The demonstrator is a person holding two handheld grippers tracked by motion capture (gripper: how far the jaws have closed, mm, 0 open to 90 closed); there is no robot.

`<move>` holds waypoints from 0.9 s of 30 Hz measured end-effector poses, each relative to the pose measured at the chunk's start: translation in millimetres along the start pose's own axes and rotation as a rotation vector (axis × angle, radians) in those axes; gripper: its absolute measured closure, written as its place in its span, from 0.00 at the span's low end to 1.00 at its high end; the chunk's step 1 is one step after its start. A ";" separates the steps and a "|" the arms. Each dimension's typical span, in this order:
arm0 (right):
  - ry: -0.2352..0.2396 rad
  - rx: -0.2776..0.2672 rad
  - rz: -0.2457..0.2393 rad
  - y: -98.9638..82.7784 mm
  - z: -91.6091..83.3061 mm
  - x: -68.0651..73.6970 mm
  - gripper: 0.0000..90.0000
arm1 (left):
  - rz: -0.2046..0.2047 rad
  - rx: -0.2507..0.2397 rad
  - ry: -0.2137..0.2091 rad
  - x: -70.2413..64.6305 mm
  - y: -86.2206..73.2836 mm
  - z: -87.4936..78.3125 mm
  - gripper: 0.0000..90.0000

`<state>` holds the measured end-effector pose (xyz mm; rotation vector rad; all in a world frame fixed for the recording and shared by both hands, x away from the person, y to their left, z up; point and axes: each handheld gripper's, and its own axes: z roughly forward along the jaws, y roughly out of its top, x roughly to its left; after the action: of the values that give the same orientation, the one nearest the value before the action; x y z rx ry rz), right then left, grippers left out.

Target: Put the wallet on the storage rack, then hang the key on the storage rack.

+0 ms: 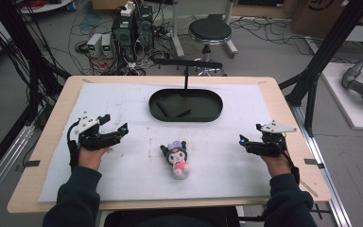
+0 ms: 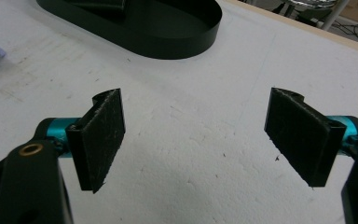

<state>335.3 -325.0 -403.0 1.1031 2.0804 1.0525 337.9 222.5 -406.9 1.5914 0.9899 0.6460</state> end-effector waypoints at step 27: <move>0.197 -0.026 -0.016 24.5 16.1 57.2 0.23 | -0.019 0.020 0.074 14.9 -14.3 -29.4 0.24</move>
<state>328.5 -261.3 -397.4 1.0028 2.2164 1.2200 317.4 251.0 -414.6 1.5836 1.0682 0.6878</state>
